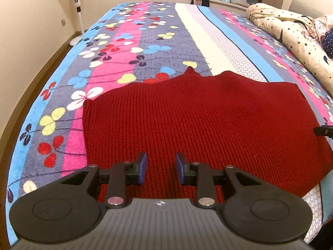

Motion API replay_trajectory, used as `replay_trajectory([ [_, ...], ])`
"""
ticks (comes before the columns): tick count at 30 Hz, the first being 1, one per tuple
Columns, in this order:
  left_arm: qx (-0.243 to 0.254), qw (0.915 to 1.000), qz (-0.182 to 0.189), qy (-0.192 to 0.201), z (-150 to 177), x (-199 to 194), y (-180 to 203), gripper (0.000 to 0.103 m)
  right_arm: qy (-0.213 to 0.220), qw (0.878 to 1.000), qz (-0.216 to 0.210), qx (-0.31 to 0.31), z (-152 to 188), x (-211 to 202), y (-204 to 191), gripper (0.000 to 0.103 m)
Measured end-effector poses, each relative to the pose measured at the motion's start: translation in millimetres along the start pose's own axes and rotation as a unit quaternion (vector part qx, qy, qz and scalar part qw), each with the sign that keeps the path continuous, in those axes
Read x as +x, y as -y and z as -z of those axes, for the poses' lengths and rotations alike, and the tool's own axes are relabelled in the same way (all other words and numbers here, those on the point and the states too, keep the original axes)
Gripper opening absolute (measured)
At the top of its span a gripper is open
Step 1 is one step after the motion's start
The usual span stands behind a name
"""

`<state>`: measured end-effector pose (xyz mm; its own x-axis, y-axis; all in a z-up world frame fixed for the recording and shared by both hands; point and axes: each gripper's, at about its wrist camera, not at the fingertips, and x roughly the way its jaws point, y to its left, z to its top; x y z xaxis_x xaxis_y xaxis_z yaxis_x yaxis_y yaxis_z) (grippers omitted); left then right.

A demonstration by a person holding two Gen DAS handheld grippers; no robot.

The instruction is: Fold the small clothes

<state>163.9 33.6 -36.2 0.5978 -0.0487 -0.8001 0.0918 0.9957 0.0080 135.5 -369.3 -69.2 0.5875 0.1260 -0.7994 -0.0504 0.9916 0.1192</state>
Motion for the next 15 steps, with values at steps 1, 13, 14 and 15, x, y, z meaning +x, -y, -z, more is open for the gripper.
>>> replay_trajectory([
  [1, 0.001, 1.0000, -0.002, -0.004, 0, 2, 0, 0.033, 0.005, 1.000, 0.000, 0.002, -1, -2, 0, 0.051],
  [13, 0.013, 0.9995, -0.023, -0.020, 5, 9, 3, 0.037, 0.011, 1.000, -0.002, 0.015, 0, -9, 8, 0.050],
  [14, 0.008, 0.9998, -0.015, -0.012, 4, 5, 3, 0.037, 0.019, 1.000, -0.006, 0.015, 0, -12, 7, 0.050],
  [15, 0.005, 1.0000, -0.002, -0.001, 3, 0, 3, 0.037, 0.027, 0.999, -0.014, 0.015, 0, -17, 6, 0.050],
])
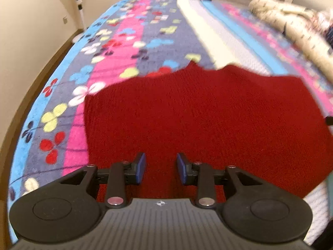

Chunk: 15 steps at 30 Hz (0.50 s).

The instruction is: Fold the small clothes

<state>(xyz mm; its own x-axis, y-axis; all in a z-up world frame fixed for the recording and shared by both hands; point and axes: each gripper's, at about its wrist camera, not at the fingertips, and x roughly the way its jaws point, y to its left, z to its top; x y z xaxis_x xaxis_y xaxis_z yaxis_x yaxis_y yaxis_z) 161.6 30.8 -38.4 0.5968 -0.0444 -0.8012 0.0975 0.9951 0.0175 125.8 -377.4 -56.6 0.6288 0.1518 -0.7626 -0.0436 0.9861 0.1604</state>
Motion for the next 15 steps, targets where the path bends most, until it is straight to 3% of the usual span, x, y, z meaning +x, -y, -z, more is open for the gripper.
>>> replay_trajectory([
  [3, 0.015, 0.9977, 0.059, 0.028, -1, -13, 7, 0.037, 0.014, 0.999, -0.034, -0.009, 0, -11, -4, 0.050],
  [6, 0.068, 0.9899, 0.123, 0.021, 6, -17, 26, 0.038, 0.004, 0.998, -0.058, -0.026, 2, -11, -10, 0.050],
  [9, 0.147, 0.9794, 0.139, 0.001, 19, -13, 50, 0.046, -0.015, 0.997, -0.058, -0.058, 5, -6, -19, 0.050],
  [12, 0.195, 0.9743, 0.094, -0.062, 36, 9, 65, 0.049, -0.045, 0.994, -0.039, -0.089, 11, 4, -28, 0.050],
  [15, 0.176, 0.9782, 0.103, -0.038, 30, 1, 61, 0.050, -0.039, 0.994, -0.032, -0.097, 13, 2, -34, 0.050],
])
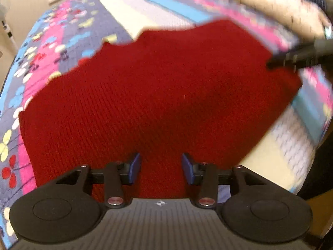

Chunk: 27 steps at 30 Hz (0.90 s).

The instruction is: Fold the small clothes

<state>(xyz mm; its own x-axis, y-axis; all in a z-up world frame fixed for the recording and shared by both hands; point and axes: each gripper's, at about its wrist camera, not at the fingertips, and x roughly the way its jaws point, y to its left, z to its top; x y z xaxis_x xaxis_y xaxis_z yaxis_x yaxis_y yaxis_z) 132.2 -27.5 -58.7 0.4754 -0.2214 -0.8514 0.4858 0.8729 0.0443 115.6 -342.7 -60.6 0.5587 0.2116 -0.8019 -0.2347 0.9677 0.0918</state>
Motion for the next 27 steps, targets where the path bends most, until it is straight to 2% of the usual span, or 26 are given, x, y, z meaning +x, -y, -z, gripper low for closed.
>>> replay_trajectory([
  [4, -0.062, 0.9948, -0.005, 0.080, -4, -35, -24, 0.054, 0.018, 1.000, 0.005, 0.019, -1, -9, 0, 0.050],
  [6, -0.085, 0.9892, -0.016, 0.118, -3, -57, -35, 0.072, 0.027, 0.999, 0.003, 0.034, 0, -16, 1, 0.050],
  [8, -0.104, 0.9824, -0.034, 0.152, 0, -83, -45, 0.082, 0.040, 0.998, 0.000, 0.043, 0, -23, -2, 0.050],
  [12, -0.131, 0.9687, -0.036, 0.207, 8, -129, -65, 0.092, 0.065, 0.997, -0.005, 0.047, 2, -38, -14, 0.050],
  [15, -0.166, 0.9585, -0.040, 0.228, 20, -143, -79, 0.093, 0.077, 0.995, 0.001, 0.064, 2, -45, -22, 0.050],
  [18, -0.238, 0.9442, -0.044, 0.223, 36, -140, -99, 0.093, 0.085, 0.992, 0.006, 0.094, 4, -50, -29, 0.050],
  [19, -0.262, 0.9381, -0.053, 0.221, 38, -141, -105, 0.093, 0.086, 0.991, 0.009, 0.102, 5, -52, -33, 0.050],
  [20, -0.282, 0.9282, -0.064, 0.234, 41, -143, -109, 0.093, 0.087, 0.990, 0.011, 0.107, 6, -53, -36, 0.050],
  [21, -0.289, 0.9234, -0.074, 0.242, 43, -145, -113, 0.093, 0.087, 0.990, 0.013, 0.112, 7, -53, -40, 0.050],
  [24, -0.284, 0.9214, -0.098, 0.246, 44, -148, -116, 0.093, 0.086, 0.990, 0.010, 0.112, 7, -50, -52, 0.050],
  [27, -0.297, 0.9197, -0.090, 0.241, 47, -148, -125, 0.093, 0.087, 0.992, 0.011, 0.094, 3, -46, -63, 0.050],
])
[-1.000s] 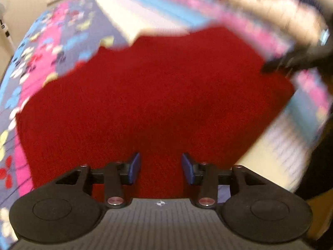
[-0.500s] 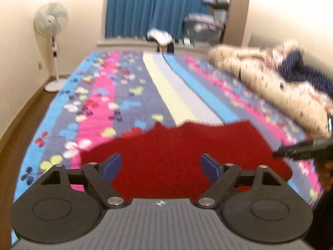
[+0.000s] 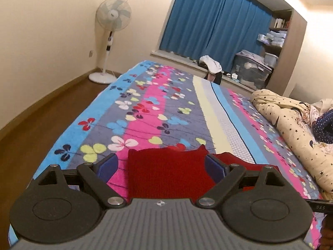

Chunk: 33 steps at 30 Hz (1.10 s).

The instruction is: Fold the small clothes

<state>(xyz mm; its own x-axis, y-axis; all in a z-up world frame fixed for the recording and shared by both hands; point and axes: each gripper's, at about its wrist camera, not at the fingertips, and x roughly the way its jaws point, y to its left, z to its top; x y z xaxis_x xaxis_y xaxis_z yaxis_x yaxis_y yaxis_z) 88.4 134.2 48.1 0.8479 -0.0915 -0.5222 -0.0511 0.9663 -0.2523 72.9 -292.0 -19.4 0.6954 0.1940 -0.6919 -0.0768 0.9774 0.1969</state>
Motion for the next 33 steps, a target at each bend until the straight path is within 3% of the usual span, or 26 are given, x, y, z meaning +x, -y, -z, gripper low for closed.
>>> replay_trajectory([
  [4, -0.005, 0.9997, -0.018, -0.013, 0, 9, -8, 0.093, 0.001, 1.000, -0.004, 0.005, -2, 3, -10, 0.050],
  [6, -0.006, 0.9993, -0.032, -0.016, 1, 10, -12, 0.093, 0.006, 1.000, -0.013, 0.005, -2, 3, -17, 0.039],
  [8, -0.011, 0.9989, -0.040, -0.020, 0, 12, -17, 0.093, 0.010, 1.000, -0.024, 0.000, -3, 5, -26, 0.009],
  [10, -0.010, 0.9983, -0.051, -0.027, 0, 14, -20, 0.089, 0.015, 0.999, -0.036, -0.011, -1, 7, -38, 0.004],
  [15, -0.009, 0.9968, -0.057, -0.055, 3, 21, -26, 0.064, 0.016, 0.995, -0.081, -0.061, 10, 19, -80, 0.004],
  [17, -0.005, 0.9959, -0.062, -0.065, 5, 25, -27, 0.060, 0.016, 0.991, -0.097, -0.091, 16, 24, -101, 0.004],
  [24, -0.009, 0.9944, -0.078, -0.070, 7, 24, -36, 0.060, -0.020, 0.982, -0.109, -0.151, 36, 47, -153, 0.004],
  [33, -0.010, 0.9924, -0.096, -0.077, 5, 25, -47, 0.060, -0.037, 0.980, -0.113, -0.161, 43, 59, -169, 0.004],
])
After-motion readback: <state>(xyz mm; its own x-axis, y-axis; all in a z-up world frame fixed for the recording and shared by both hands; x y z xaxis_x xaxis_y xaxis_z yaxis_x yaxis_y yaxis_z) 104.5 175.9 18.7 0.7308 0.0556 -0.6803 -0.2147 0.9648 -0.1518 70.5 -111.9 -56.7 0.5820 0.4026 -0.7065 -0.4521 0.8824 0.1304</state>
